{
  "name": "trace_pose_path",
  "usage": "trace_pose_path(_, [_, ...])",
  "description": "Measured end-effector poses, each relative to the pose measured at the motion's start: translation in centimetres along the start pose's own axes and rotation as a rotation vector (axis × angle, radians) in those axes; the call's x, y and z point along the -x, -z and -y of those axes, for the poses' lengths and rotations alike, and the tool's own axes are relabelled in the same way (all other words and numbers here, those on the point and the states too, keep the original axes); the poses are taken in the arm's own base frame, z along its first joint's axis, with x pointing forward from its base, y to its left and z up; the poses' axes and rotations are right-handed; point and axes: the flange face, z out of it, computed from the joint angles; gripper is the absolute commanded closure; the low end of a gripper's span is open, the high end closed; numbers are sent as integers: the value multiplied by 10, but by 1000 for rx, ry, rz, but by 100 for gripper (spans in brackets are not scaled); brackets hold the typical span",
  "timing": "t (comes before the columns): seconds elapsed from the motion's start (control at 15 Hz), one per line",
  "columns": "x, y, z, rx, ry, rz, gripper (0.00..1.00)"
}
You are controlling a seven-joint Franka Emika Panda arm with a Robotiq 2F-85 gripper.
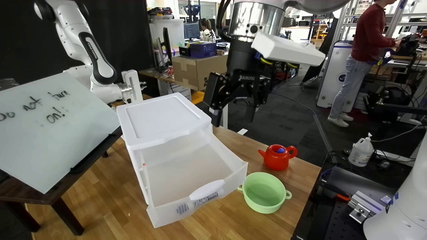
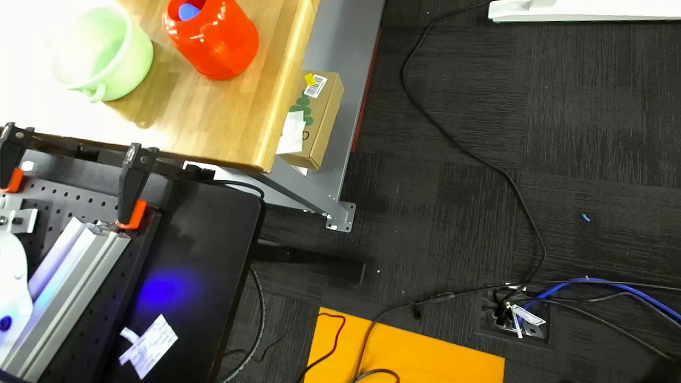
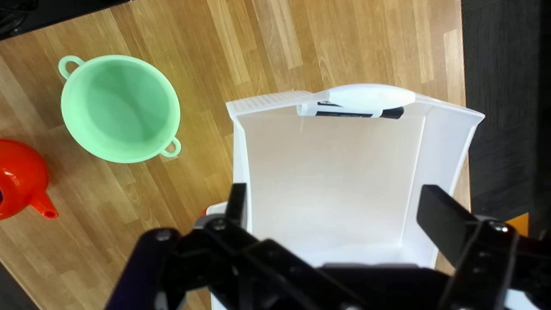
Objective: Pick the green pot and put it in the drawer on the table
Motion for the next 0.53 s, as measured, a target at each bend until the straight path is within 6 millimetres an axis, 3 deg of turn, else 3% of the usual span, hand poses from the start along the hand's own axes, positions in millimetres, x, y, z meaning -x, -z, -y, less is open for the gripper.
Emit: trace_pose_path(0.53, [-5, 6, -2, 6, -19, -17, 0])
